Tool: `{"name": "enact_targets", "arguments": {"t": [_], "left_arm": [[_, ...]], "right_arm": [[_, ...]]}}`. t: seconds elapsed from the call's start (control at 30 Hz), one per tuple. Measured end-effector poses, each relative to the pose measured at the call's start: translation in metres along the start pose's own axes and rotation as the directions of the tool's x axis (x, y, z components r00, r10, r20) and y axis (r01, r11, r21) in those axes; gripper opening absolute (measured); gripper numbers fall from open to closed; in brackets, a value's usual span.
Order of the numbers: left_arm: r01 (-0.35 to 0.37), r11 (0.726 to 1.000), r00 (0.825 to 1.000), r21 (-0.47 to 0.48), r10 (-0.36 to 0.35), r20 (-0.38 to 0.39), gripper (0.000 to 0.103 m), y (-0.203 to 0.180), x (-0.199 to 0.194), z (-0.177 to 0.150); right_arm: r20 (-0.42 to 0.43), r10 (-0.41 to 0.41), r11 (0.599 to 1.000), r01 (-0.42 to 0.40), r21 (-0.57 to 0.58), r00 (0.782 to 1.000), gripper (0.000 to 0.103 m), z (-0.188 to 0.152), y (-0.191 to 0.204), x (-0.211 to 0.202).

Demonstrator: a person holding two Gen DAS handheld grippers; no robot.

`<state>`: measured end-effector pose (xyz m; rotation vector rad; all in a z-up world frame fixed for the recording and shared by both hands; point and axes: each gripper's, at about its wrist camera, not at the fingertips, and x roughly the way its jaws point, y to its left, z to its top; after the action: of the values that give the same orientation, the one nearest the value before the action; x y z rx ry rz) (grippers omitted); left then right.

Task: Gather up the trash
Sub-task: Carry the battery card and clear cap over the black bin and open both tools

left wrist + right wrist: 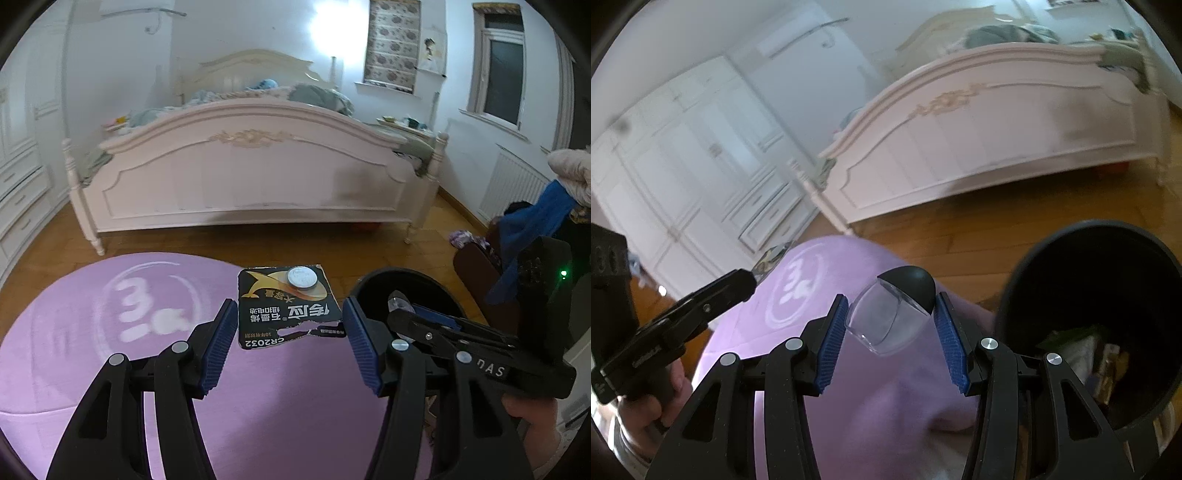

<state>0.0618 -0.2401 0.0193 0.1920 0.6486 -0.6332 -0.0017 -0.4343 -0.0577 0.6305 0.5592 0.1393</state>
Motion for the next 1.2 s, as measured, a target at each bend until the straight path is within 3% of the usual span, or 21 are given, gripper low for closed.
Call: {"name": "enact_targets", "arguments": {"t": [0.4,0.73,0.83,1.2], "left_arm": [[0.109,0.992,0.991,0.067,-0.103,-0.087,0.058,-0.071,0.052,-0.002],[0.205,0.970,0.963,0.131,-0.176,-0.203,0.058,-0.125,0.104,-0.009],[0.227,0.965,0.953,0.135,-0.191,-0.235,0.058,-0.136,0.113,-0.010],[0.248,0.955,0.943,0.160,-0.200,-0.266,0.058,-0.162,0.127,-0.012]], "right_arm": [[0.015,-0.078,0.984,0.074,0.161,0.997,0.049,-0.009,-0.088,-0.011],[0.001,-0.163,0.936,0.155,0.315,0.987,0.049,-0.033,-0.167,-0.018],[0.000,-0.177,0.926,0.167,0.338,0.984,0.049,-0.037,-0.184,-0.020],[-0.005,-0.186,0.913,0.175,0.370,0.982,0.049,-0.047,-0.207,-0.023]]}}
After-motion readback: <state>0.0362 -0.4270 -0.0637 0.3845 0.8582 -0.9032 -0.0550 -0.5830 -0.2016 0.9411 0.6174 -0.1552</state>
